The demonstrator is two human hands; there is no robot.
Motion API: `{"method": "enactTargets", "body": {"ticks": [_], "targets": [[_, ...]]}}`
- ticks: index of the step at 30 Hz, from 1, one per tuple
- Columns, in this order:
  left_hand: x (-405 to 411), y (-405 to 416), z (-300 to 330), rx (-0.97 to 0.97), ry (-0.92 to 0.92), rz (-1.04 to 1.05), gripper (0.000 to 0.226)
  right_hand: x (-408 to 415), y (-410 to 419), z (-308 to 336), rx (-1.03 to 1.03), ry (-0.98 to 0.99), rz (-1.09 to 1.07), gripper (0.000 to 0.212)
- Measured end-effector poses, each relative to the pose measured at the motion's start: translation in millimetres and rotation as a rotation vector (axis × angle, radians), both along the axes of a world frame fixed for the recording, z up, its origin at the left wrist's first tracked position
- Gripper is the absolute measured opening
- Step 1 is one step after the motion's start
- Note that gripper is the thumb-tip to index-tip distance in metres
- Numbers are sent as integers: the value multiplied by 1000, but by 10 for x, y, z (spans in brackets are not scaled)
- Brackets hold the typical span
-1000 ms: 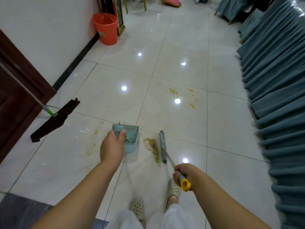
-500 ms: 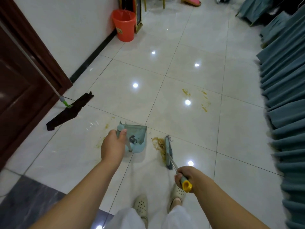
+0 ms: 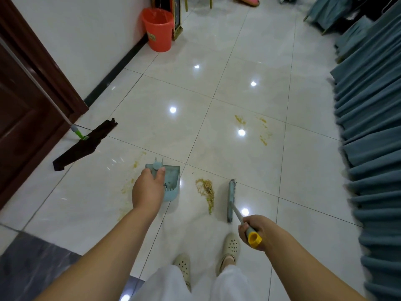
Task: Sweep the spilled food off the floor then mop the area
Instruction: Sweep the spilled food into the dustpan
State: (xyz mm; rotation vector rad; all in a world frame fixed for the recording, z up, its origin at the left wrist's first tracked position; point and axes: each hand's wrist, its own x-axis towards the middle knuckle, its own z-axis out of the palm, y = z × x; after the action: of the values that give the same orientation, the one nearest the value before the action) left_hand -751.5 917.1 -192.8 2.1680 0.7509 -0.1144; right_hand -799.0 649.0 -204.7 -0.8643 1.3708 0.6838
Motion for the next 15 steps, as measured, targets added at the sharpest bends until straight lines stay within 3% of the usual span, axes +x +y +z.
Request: {"method": "enactTargets", "body": {"ticks": [7, 15], "targets": [[6, 22, -61, 81, 13, -24, 41, -8, 143, -74, 126, -4, -122, 15], [64, 18, -30, 60, 31, -10, 43, 231, 156, 0, 14, -25, -38, 9]]}}
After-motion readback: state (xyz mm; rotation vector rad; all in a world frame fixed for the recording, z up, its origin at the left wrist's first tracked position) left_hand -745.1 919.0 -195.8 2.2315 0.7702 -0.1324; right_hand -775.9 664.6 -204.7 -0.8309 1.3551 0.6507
